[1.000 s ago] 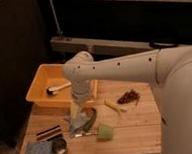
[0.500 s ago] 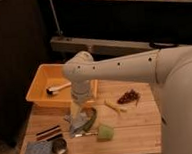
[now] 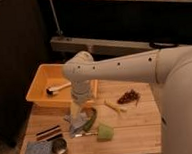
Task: Wipe table surface with brush
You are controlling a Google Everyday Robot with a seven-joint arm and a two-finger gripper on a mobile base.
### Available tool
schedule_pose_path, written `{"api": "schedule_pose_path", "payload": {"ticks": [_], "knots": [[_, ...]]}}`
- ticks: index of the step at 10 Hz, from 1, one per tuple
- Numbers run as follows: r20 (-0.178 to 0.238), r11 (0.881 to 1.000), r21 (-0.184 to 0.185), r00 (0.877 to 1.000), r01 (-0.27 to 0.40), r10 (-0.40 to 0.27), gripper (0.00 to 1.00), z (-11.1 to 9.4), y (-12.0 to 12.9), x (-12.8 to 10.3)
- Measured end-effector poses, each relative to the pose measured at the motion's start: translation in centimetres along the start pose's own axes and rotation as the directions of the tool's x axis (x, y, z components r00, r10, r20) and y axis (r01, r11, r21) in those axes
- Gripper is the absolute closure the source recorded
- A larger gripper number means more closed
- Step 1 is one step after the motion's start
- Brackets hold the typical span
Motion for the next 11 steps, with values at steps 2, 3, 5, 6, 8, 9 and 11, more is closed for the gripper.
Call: {"api": "schedule_pose_path", "payload": {"ticks": [2, 3, 5, 6, 8, 9, 11], "knots": [[0.0, 1.0, 0.0, 1.0, 0.0, 0.0, 0.2, 0.0, 0.0, 0.0], [0.0, 1.0, 0.0, 1.0, 0.0, 0.0, 0.2, 0.0, 0.0, 0.0], [0.0, 1.0, 0.0, 1.0, 0.0, 0.0, 0.2, 0.0, 0.0, 0.0], [0.0, 1.0, 0.004, 1.0, 0.002, -0.002, 0.2, 0.0, -0.1, 0.0], [0.063, 0.999, 0.04, 0.998, 0.025, -0.028, 0.2, -0.9, -0.6, -0.8], [0.115, 0.996, 0.07, 0.992, 0.052, -0.06, 0.2, -1.7, -1.8, -1.4], [0.202, 0.989, 0.11, 0.972, 0.103, -0.123, 0.2, -3.3, -4.9, -3.1]]}}
